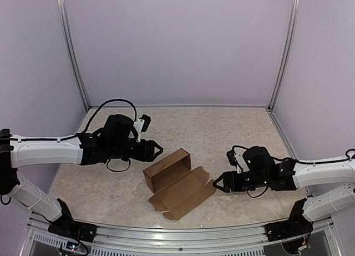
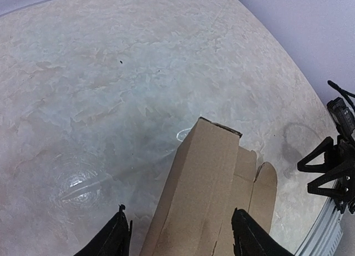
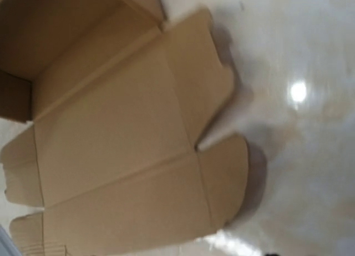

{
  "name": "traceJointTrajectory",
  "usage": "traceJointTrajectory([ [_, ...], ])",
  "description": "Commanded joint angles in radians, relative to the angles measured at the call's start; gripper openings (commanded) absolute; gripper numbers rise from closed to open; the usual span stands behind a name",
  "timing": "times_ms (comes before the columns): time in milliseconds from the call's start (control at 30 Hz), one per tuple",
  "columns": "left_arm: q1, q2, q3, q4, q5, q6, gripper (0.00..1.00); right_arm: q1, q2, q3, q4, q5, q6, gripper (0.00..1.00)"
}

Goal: Fold the paper box

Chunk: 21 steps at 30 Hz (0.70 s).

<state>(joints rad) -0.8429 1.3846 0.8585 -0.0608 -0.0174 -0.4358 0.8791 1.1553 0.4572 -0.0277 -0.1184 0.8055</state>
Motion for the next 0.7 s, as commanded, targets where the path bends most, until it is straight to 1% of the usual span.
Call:
traceJointTrajectory([
  [0,0.007,0.036,0.03,-0.017,0.043,0.012,0.61,-0.012,0.064,-0.034,0.039,-0.087,0.127,0.63],
  [167,0.008,0.058,0.03,-0.017,0.058,-0.004,0.61,-0.012,0.135,-0.056,0.146,-0.134,0.17,0.63],
  [333,0.011,0.074,0.027,-0.017,0.069,-0.015,0.61,-0.013,0.158,-0.071,0.185,-0.12,0.198,0.63],
  [667,0.016,0.086,0.024,-0.009,0.083,-0.026,0.61,-0.022,0.233,-0.133,0.356,-0.073,0.265,0.61],
])
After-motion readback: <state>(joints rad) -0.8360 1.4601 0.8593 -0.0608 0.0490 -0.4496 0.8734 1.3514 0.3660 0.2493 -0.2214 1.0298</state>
